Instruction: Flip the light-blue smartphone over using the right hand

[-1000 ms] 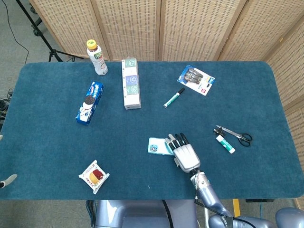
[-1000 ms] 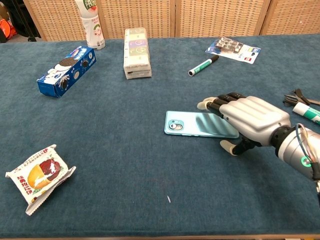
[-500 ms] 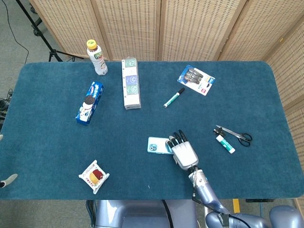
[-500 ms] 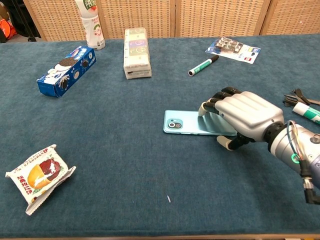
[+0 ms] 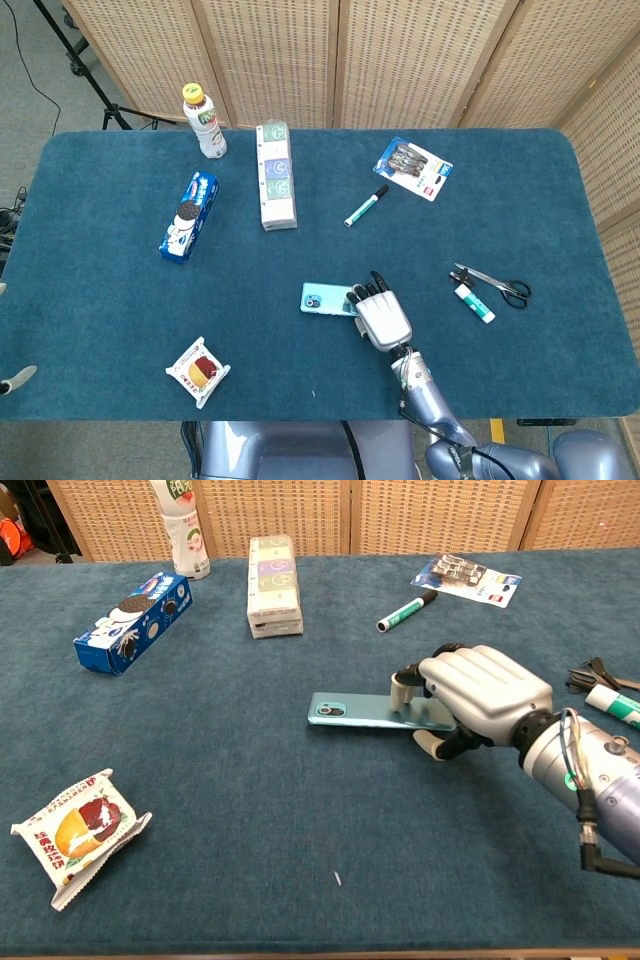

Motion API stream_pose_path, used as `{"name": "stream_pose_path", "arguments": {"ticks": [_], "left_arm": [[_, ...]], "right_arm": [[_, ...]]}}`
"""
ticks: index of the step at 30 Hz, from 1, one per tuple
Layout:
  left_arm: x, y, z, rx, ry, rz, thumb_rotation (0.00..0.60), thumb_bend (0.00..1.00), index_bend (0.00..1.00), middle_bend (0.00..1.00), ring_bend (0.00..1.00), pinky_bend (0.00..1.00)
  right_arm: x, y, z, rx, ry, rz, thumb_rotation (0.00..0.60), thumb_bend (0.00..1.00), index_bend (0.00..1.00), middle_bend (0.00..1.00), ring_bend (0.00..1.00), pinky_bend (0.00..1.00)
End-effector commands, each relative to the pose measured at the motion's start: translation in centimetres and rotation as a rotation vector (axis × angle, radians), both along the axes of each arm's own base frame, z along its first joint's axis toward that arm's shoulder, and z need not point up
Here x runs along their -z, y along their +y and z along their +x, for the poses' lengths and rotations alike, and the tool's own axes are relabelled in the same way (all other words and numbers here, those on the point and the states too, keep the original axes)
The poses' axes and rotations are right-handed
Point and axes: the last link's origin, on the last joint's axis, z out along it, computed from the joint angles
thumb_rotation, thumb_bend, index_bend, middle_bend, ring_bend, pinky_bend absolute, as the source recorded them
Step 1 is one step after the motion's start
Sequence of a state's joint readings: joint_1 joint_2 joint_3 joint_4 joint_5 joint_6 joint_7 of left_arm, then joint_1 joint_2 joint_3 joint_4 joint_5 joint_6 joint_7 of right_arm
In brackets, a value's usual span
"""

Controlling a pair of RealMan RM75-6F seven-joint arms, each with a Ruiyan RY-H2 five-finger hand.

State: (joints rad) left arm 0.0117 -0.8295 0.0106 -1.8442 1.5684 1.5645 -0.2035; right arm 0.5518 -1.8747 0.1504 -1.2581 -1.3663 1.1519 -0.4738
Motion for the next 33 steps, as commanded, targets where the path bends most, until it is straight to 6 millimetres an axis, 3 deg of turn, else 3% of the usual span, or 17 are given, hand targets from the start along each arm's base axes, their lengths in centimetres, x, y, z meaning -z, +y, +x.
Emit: {"name": "stream_pose_path", "arguments": {"ticks": [1, 16, 22, 24, 27, 33], "left_arm": [[0.0, 0.0, 0.0, 0.0, 0.0, 0.002, 0.6, 0.0, 0.0, 0.0, 0.0, 0.0], [-0.1, 0.2, -0.1, -0.007, -0.003, 0.004, 0.6, 0.0, 0.0, 0.0, 0.0, 0.0], [-0.1, 0.2, -0.1, -0.008, -0.001, 0.0, 0.6, 0.0, 0.0, 0.0, 0.0, 0.0], [-0.1, 0.2, -0.1, -0.008, -0.002, 0.0, 0.6, 0.0, 0.0, 0.0, 0.0, 0.0], [-0.1, 0.2, -0.1, -0.009, -0.002, 0.001, 0.6, 0.0, 0.0, 0.0, 0.0, 0.0], [-0.1, 0.3, -0.1, -0.012, -0.002, 0.002, 0.6, 0.0, 0.0, 0.0, 0.0, 0.0]], "right_arm": [[-0.2, -1.1, 0.6, 0.055, -0.055, 0.006, 0.6, 0.85, 0.44, 0.48, 0.36, 0.13], [-2.8, -6.6, 2.6, 0.241, -0.187, -0.086, 0.6, 0.92, 0.44, 0.49, 0.37, 0.15], [-4.0, -8.4, 2.4, 0.285, -0.183, -0.139, 0.6, 0.89, 0.44, 0.47, 0.37, 0.15], [-4.2, -8.9, 1.8, 0.296, -0.159, -0.151, 0.6, 0.77, 0.43, 0.4, 0.34, 0.15], [-4.2, -9.4, 0.7, 0.304, -0.129, -0.146, 0.6, 0.52, 0.34, 0.23, 0.15, 0.15], [-5.2, -8.5, 0.6, 0.23, -0.159, -0.121, 0.6, 0.26, 0.29, 0.17, 0.1, 0.14]]}}
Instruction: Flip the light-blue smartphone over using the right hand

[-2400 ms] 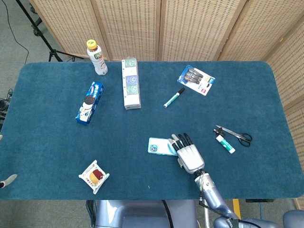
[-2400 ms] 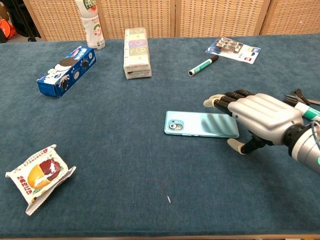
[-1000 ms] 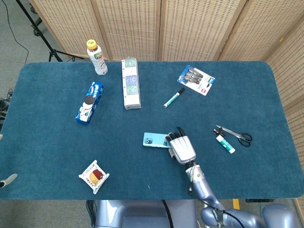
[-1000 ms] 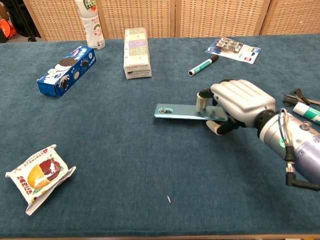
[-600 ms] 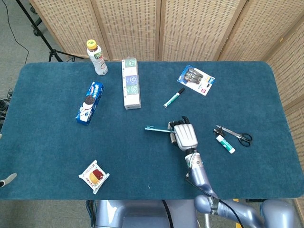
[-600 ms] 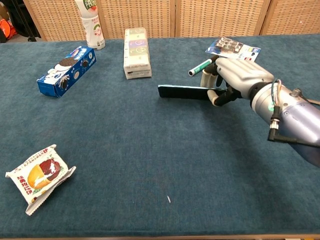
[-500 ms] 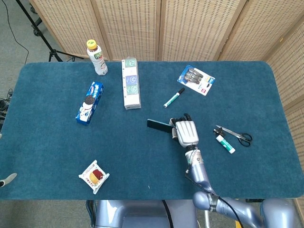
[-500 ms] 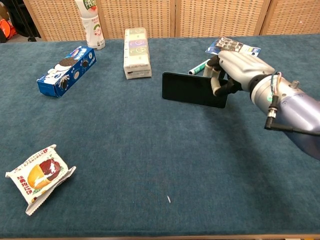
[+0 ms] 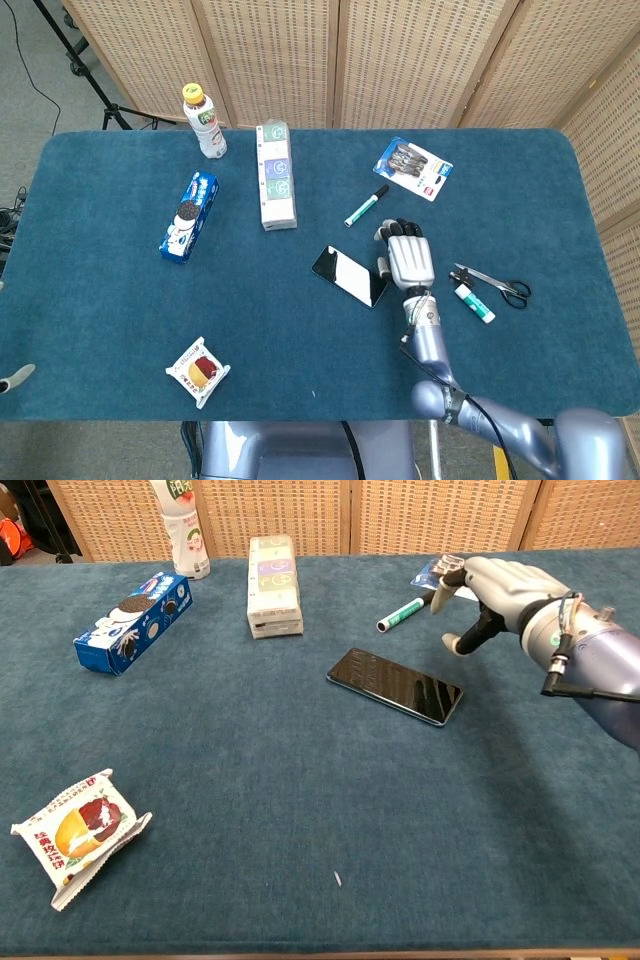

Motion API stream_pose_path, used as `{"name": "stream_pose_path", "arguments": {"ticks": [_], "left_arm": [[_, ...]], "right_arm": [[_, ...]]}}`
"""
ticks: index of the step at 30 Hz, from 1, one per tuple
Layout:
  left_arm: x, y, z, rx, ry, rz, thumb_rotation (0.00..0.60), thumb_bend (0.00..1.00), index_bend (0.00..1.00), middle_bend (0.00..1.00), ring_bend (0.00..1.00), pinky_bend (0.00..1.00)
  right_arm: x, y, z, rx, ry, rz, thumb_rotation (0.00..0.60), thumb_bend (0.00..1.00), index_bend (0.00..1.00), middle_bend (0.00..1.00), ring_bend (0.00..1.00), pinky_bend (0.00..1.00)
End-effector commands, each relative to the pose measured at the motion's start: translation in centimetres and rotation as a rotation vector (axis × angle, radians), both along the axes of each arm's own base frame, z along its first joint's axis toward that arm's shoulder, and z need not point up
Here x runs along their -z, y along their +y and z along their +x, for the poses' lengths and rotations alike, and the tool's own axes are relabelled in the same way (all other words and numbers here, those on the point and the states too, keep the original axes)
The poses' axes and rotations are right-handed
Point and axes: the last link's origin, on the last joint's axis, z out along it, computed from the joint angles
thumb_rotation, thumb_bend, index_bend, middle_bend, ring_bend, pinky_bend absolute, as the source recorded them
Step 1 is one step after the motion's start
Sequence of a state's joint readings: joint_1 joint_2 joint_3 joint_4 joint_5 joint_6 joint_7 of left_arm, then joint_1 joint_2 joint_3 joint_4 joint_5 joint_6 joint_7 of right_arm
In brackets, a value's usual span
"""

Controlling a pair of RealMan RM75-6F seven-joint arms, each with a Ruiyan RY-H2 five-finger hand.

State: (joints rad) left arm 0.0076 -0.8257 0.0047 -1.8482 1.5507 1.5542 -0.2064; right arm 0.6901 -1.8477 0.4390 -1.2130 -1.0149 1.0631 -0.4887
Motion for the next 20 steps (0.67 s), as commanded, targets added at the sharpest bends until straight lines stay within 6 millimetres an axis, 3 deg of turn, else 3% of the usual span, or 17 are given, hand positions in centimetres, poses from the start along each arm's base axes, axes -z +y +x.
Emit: {"name": "stream_pose_path", "arguments": {"ticks": [1, 2, 5, 13, 20], "left_arm": [[0.0, 0.0, 0.0, 0.002, 0.002, -0.002, 0.6, 0.0, 0.0, 0.0, 0.0, 0.0], [0.0, 0.0, 0.0, 0.003, 0.002, -0.001, 0.6, 0.0, 0.0, 0.0, 0.0, 0.0], [0.0, -0.1, 0.1, 0.005, 0.003, 0.001, 0.6, 0.0, 0.0, 0.0, 0.0, 0.0], [-0.1, -0.4, 0.1, 0.014, 0.001, 0.003, 0.6, 0.0, 0.0, 0.0, 0.0, 0.0], [0.1, -0.5, 0.2, 0.023, 0.014, 0.004, 0.6, 0.0, 0.0, 0.0, 0.0, 0.0]], "right_arm": [[-1.1, 1.1, 0.0, -0.085, 0.013, 0.01, 0.6, 0.17, 0.27, 0.16, 0.09, 0.13], [-1.3, 1.5, -0.1, -0.104, 0.02, 0.012, 0.6, 0.1, 0.24, 0.14, 0.07, 0.11], [-2.7, 3.2, -1.1, -0.169, 0.064, 0.032, 0.6, 0.0, 0.18, 0.08, 0.02, 0.08], [-7.9, 8.9, -6.1, -0.289, 0.177, 0.003, 0.6, 0.0, 0.17, 0.05, 0.0, 0.06], [-12.5, 14.1, -10.9, -0.274, 0.198, -0.055, 0.6, 0.0, 0.17, 0.06, 0.0, 0.05]]}}
